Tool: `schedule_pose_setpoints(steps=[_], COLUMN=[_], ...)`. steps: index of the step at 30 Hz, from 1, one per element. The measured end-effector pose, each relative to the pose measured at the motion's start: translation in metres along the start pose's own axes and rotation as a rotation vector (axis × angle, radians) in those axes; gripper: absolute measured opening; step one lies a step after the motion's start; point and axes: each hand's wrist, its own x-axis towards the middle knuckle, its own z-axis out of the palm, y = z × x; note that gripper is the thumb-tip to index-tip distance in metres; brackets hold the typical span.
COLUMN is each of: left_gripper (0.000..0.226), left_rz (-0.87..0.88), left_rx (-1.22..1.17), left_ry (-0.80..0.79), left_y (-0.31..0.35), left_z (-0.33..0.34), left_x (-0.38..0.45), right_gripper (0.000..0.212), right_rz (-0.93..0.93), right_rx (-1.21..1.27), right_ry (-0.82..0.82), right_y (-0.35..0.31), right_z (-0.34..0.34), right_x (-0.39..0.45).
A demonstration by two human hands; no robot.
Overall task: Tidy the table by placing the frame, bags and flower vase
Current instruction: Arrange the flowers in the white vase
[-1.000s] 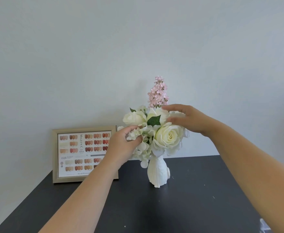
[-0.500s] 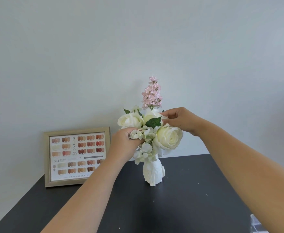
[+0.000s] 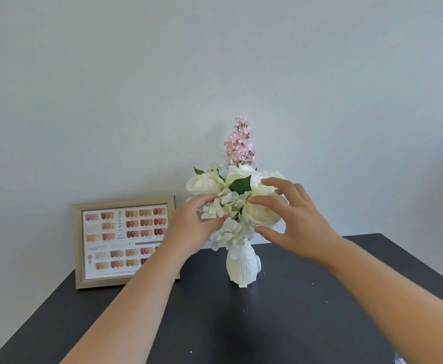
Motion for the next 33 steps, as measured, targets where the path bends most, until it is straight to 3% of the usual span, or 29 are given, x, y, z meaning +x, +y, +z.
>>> schedule_pose_setpoints(steps=[5,9,14,16,20,24,29,33], left_gripper=[0.031,0.023,0.026,0.027,0.027,0.030,0.050,0.053], left_rz=[-0.024,-0.079,-0.123,-0.094,-0.123,-0.263,-0.211,-0.177], left_rx=[-0.020,-0.059,-0.104,-0.092,-0.116,-0.344,-0.274,-0.266], left_ry=[0.026,0.031,0.027,0.004,-0.004,0.229,-0.003,0.031], left_y=[0.000,-0.002,-0.003,-0.003,-0.004,-0.011,-0.008,-0.013], left_z=[0.007,0.009,0.005,0.001,-0.025,-0.034,0.000,0.005], left_x=[0.003,0.008,0.008,0.003,-0.005,0.003,0.009,0.012], right_gripper=[0.027,0.021,0.021,0.019,0.021,0.037,0.049,0.038], right_rz=[0.204,0.147,0.210,0.230,0.568,0.904,0.926,0.905], right_rx=[0.168,0.212,0.392,0.448,0.625,0.828,1.078,1.088], right_ry=[0.215,0.137,0.051,0.096,0.275,0.122,-0.067,0.046], right_y=[0.008,-0.004,0.000,0.007,0.036,0.065,0.052,0.044], right_z=[0.009,0.018,0.005,-0.003,-0.009,0.005,0.038,0.040], right_x=[0.010,0.017,0.015,0.013,0.019,0.025,0.027,0.030])
